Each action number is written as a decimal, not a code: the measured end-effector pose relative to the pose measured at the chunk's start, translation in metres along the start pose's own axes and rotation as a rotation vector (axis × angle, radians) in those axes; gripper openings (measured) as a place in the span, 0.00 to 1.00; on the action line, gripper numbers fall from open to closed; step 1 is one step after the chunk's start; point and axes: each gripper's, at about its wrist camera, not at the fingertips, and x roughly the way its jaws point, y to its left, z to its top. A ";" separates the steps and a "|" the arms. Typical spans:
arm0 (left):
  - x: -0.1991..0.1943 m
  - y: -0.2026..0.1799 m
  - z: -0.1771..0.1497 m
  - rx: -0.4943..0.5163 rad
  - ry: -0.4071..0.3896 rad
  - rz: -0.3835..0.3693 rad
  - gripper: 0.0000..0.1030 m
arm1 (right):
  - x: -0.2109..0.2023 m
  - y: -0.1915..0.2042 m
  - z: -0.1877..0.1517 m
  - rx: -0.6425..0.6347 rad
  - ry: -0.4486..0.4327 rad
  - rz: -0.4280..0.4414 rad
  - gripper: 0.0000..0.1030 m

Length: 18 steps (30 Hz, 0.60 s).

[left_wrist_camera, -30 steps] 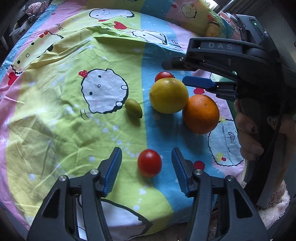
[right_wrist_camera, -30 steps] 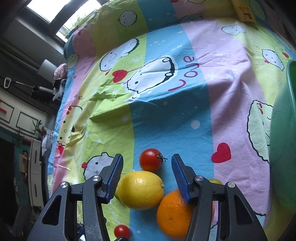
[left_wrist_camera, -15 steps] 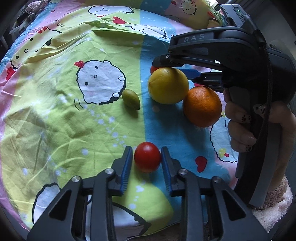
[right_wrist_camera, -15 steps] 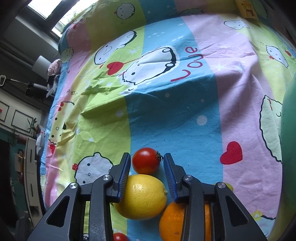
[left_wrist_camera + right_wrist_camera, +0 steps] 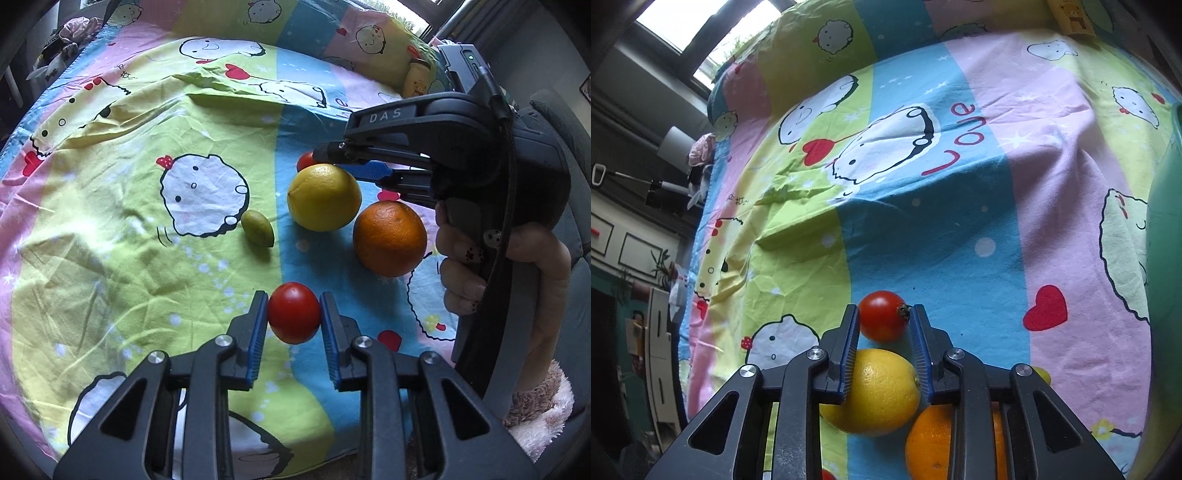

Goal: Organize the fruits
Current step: 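Close the left tool fingers on another red cherry tomato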

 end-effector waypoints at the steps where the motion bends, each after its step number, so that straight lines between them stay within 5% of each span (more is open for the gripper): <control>1: -0.001 -0.001 0.001 0.002 -0.003 -0.002 0.27 | -0.001 0.000 0.000 -0.004 -0.002 -0.001 0.25; 10: -0.020 0.001 0.012 -0.024 -0.049 0.029 0.27 | 0.005 -0.004 0.003 0.015 0.024 0.024 0.25; 18: -0.059 -0.012 0.070 -0.049 -0.202 0.069 0.27 | 0.016 0.000 0.010 0.004 0.041 0.049 0.26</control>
